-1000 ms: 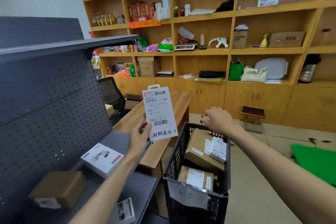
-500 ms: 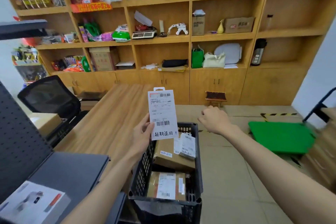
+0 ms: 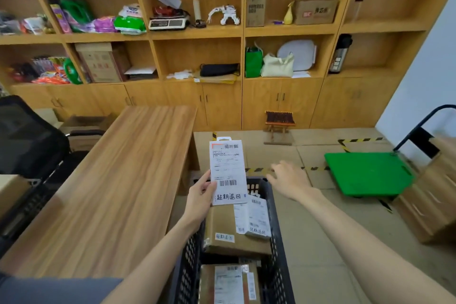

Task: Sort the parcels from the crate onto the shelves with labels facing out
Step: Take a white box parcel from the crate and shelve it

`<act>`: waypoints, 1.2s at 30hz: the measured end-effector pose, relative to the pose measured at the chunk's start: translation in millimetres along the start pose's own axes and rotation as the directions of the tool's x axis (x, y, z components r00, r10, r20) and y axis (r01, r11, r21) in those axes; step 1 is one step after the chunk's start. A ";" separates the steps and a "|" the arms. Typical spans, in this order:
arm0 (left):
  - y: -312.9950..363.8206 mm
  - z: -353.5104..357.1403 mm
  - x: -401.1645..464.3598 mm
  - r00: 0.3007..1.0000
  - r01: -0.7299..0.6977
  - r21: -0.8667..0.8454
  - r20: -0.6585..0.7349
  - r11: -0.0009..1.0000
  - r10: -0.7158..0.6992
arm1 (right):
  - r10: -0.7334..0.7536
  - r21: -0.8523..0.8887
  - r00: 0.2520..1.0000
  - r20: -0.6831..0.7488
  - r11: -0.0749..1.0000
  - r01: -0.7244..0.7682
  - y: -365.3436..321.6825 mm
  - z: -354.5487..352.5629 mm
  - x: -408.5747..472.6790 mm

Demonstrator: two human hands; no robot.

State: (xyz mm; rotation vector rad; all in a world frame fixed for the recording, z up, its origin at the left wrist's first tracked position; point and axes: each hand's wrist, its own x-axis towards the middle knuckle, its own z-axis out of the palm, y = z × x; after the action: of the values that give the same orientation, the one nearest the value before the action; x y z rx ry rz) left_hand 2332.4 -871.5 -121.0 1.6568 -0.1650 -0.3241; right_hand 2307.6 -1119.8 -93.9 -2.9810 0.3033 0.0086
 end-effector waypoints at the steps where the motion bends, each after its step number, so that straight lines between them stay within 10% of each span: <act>1: -7.5 -1.0 12.3 1.000 0.017 0.010 0.009 1.000 -0.017 | 0.007 0.019 1.000 0.013 1.000 -0.007 -1.2 8.6 9.9; 9: -77.4 12.4 72.4 0.985 0.162 0.095 0.050 0.982 -0.167 | 0.069 0.647 0.922 0.381 0.693 -0.319 -26.5 103.8 42.7; 21: -160.8 29.7 95.5 0.889 0.452 0.307 -0.077 0.837 -0.452 | 0.163 0.684 0.814 0.557 0.466 -0.561 -36.1 201.1 45.0; 29: -138.8 34.4 101.3 0.875 0.468 0.435 -0.102 0.770 -0.474 | 0.155 0.629 0.816 0.556 0.563 -0.536 -28.9 187.3 54.6; 36: -74.8 -12.0 87.8 0.967 0.234 0.764 -0.117 0.601 -0.227 | -0.118 0.534 0.926 0.360 0.839 -0.101 -58.8 127.1 96.0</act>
State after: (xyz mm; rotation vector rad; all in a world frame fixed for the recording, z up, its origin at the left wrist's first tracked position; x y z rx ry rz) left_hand 2413.2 -877.6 -204.0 2.5685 -0.0802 -0.4860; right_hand 2414.6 -1063.6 -213.2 -2.3402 0.1983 0.4235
